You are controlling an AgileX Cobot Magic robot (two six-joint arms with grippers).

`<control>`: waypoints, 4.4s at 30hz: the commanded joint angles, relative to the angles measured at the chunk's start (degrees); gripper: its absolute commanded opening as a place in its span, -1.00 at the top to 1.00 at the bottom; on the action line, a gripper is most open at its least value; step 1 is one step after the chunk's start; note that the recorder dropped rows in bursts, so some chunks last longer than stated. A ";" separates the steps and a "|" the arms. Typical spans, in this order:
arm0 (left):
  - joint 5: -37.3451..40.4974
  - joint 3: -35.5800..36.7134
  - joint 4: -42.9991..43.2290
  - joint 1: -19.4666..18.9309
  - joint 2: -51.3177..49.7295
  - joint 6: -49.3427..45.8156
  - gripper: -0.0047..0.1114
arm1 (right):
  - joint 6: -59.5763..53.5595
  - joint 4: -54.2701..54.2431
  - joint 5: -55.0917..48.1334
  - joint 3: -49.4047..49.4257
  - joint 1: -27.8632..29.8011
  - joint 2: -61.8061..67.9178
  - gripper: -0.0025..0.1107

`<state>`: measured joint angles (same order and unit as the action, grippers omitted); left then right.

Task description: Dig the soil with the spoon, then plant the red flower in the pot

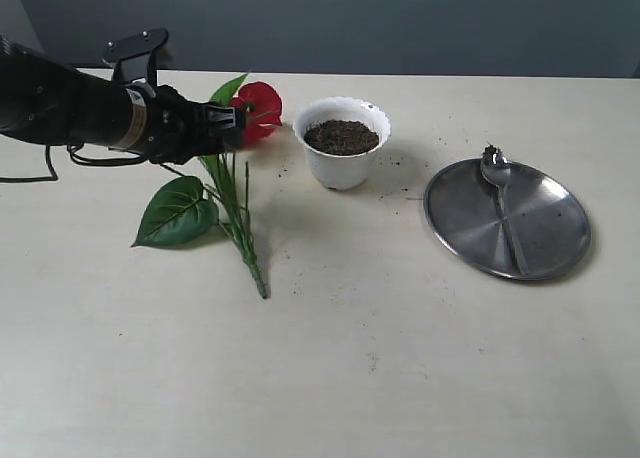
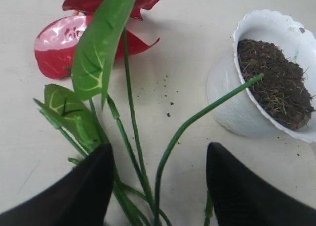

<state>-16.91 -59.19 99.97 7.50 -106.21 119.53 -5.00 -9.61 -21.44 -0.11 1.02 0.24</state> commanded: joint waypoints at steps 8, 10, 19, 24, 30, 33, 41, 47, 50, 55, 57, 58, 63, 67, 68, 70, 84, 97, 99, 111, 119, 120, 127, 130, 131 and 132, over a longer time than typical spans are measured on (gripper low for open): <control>-2.77 0.13 -0.02 0.06 -0.64 -0.26 -0.01 | -0.17 -0.04 0.51 0.11 0.21 -0.24 0.96; -2.77 0.13 -0.02 0.06 0.31 -0.26 0.00 | -0.17 -0.04 0.51 0.11 0.21 -0.24 0.96; -0.72 0.13 -0.02 0.06 13.59 -9.15 0.66 | -0.17 -0.04 0.51 0.11 0.21 -0.24 0.96; 2.56 0.13 -0.02 0.06 22.54 -10.72 0.92 | -0.17 -0.04 0.51 0.11 0.21 -0.24 0.96; 7.69 0.13 -0.02 0.06 30.87 -13.13 0.90 | -0.17 0.07 0.63 0.11 0.21 -0.24 0.96; 7.81 0.13 -0.02 0.06 32.31 -13.32 0.83 | -0.17 0.07 0.63 0.11 0.21 -0.24 0.96; 6.36 0.13 -0.02 0.06 32.83 -12.93 0.22 | -0.17 0.07 0.63 0.11 0.21 -0.24 0.96; 6.36 0.13 -0.02 0.06 33.49 -12.93 0.28 | -0.17 0.07 0.63 0.11 0.21 -0.24 0.96; 5.89 0.13 -2.77 -0.42 33.61 -14.57 0.28 | -0.17 -0.16 0.51 0.11 0.21 -0.24 0.96; 2.71 0.13 -24.75 -1.27 33.50 -37.95 0.28 | -0.17 -0.16 0.51 0.11 0.21 -0.24 0.96; 2.98 0.13 -33.15 -1.27 33.50 -47.51 0.27 | -0.17 -0.16 0.51 0.11 0.21 -0.24 0.96; 3.24 0.25 -37.06 -1.27 33.38 -51.74 0.27 | -0.17 -0.16 0.51 0.11 0.21 -0.24 0.96; 7.38 1.66 -57.33 -1.27 31.82 -74.31 0.27 | -0.17 -0.16 0.51 0.11 0.21 -0.24 0.96; 10.00 3.25 -70.29 -1.16 29.43 -89.29 0.27 | -0.17 -0.16 0.51 0.11 0.21 -0.24 0.96; 10.59 3.36 -72.96 -1.16 28.98 -91.41 0.27 | -0.17 -0.16 0.51 0.11 0.21 -0.24 0.96; 10.85 3.92 -77.30 -1.16 27.72 -96.90 0.24 | -0.17 -0.15 0.61 0.11 0.21 -0.24 0.96; 15.91 4.03 -96.60 -0.18 15.66 -103.02 -0.14 | -0.17 0.08 0.62 0.11 0.21 -0.24 0.96; 24.25 4.03 -109.34 2.97 7.14 -105.22 -0.25 | -0.17 -0.08 0.52 0.11 0.21 -0.24 0.96; 24.42 4.03 -109.34 2.97 7.14 -105.22 -0.25 | -0.17 -0.08 0.52 0.11 0.21 -0.24 0.96; 26.28 4.03 -109.12 2.97 7.14 -105.22 -0.25 | -0.17 0.03 0.66 0.11 0.21 -0.24 0.96; 27.73 3.91 -111.02 2.97 7.14 -105.10 -0.46 | -0.17 0.03 0.66 0.11 0.21 -0.24 0.96; 28.31 3.91 -111.02 2.97 7.14 -105.10 -0.55 | -0.17 0.03 0.66 0.11 0.21 -0.24 0.96; 29.07 -0.18 -116.42 6.94 7.14 -105.21 -0.70 | -0.17 -0.09 0.52 0.11 0.21 -0.24 0.96; 31.28 -4.82 -114.38 7.49 6.87 -105.21 -0.69 | -0.17 -0.09 0.52 0.11 0.21 -0.24 0.96; 32.08 -5.47 -113.51 7.49 6.72 -105.21 -0.69 | -0.17 -0.09 0.52 0.11 0.21 -0.24 0.96; 32.79 -6.21 -112.19 7.49 6.46 -105.21 -0.69 | -0.17 -0.09 0.52 0.11 0.21 -0.24 0.96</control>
<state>13.88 -63.45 -14.77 14.77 -99.14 14.43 -5.00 -9.61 -21.44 -0.11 1.02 0.24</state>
